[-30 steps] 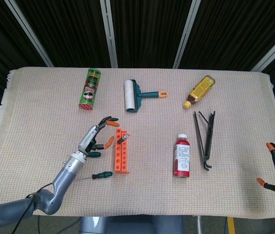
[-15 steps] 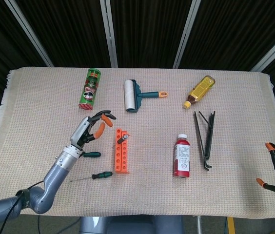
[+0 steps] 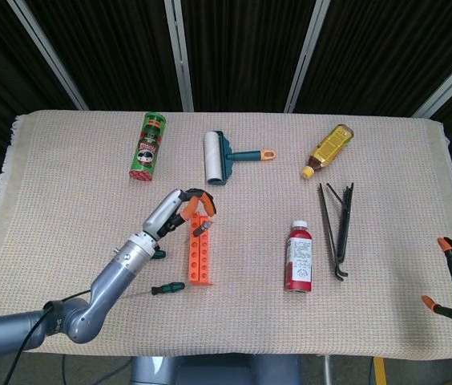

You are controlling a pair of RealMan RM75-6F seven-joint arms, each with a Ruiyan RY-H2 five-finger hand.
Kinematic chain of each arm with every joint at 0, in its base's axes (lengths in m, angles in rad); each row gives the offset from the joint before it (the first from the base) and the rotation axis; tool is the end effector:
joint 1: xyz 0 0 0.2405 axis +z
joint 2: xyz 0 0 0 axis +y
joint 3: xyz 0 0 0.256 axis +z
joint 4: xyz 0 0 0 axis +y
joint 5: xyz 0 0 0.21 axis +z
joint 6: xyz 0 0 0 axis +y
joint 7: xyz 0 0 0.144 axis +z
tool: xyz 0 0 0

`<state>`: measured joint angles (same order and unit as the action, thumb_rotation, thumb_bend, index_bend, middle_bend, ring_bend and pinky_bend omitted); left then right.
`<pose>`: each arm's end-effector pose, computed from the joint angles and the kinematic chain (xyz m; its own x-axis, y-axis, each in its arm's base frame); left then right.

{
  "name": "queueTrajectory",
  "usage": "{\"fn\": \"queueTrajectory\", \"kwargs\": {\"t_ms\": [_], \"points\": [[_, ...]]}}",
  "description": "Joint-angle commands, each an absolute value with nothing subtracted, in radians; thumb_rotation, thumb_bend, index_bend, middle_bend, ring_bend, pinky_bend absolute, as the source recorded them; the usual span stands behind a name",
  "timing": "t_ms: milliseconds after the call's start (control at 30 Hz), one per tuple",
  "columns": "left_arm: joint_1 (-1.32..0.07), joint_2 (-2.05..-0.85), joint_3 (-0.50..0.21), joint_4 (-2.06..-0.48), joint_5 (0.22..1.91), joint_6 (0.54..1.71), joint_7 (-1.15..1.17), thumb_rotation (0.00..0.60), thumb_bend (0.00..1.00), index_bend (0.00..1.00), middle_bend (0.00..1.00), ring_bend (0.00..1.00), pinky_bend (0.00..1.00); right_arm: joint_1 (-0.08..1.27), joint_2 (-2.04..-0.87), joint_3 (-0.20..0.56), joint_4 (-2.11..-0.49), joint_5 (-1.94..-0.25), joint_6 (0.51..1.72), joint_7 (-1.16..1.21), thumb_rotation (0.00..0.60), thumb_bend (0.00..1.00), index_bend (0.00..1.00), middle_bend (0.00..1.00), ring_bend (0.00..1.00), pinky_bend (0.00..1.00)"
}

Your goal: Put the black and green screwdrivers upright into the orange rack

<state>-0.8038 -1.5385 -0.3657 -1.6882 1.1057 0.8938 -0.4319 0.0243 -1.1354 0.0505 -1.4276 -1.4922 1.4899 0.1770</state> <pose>-0.0477 0.3411 0.0013 -0.4216 0.5448 0.7249 0.7923 -0.1674 0.5867 -0.3557 -0.1626 0.1759 0.3855 -0.0057 0.9227 -0.9205 0.0673 0.3849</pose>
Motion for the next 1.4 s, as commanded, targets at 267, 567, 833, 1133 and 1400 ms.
{"fn": "queueTrajectory", "kwargs": {"t_ms": [267, 567, 833, 1133, 1400], "points": [[-0.867, -1.620, -0.375, -1.669, 0.995, 0.873, -0.320, 0.098, 0.70, 0.57, 0.49, 0.28, 0.24, 0.019, -1.135, 0.051, -1.421, -1.489, 1.494, 0.184, 0.600, 0.00, 0.01, 0.05, 0.00, 0.00], [-0.874, -1.641, -0.387, -1.659, 0.940, 0.826, -0.349, 0.097, 0.70, 0.60, 0.54, 0.33, 0.33, 0.019, -1.134, 0.053, -1.417, -1.482, 1.488, 0.187, 0.600, 0.00, 0.01, 0.05, 0.00, 0.00], [-0.872, -1.646, -0.388, -1.657, 0.927, 0.800, -0.367, 0.098, 0.70, 0.63, 0.57, 0.37, 0.37, 0.018, -1.136, 0.053, -1.414, -1.481, 1.486, 0.190, 0.600, 0.00, 0.01, 0.05, 0.00, 0.00], [-0.848, -1.632, -0.401, -1.680, 0.925, 0.786, -0.414, 0.098, 0.70, 0.66, 0.64, 0.44, 0.45, 0.017, -1.137, 0.054, -1.412, -1.480, 1.486, 0.191, 0.600, 0.00, 0.01, 0.05, 0.00, 0.00], [-0.814, -1.613, -0.395, -1.699, 0.968, 0.797, -0.447, 0.095, 0.70, 0.68, 0.70, 0.50, 0.49, 0.019, -1.138, 0.055, -1.411, -1.481, 1.482, 0.190, 0.600, 0.00, 0.01, 0.05, 0.00, 0.00]]}}
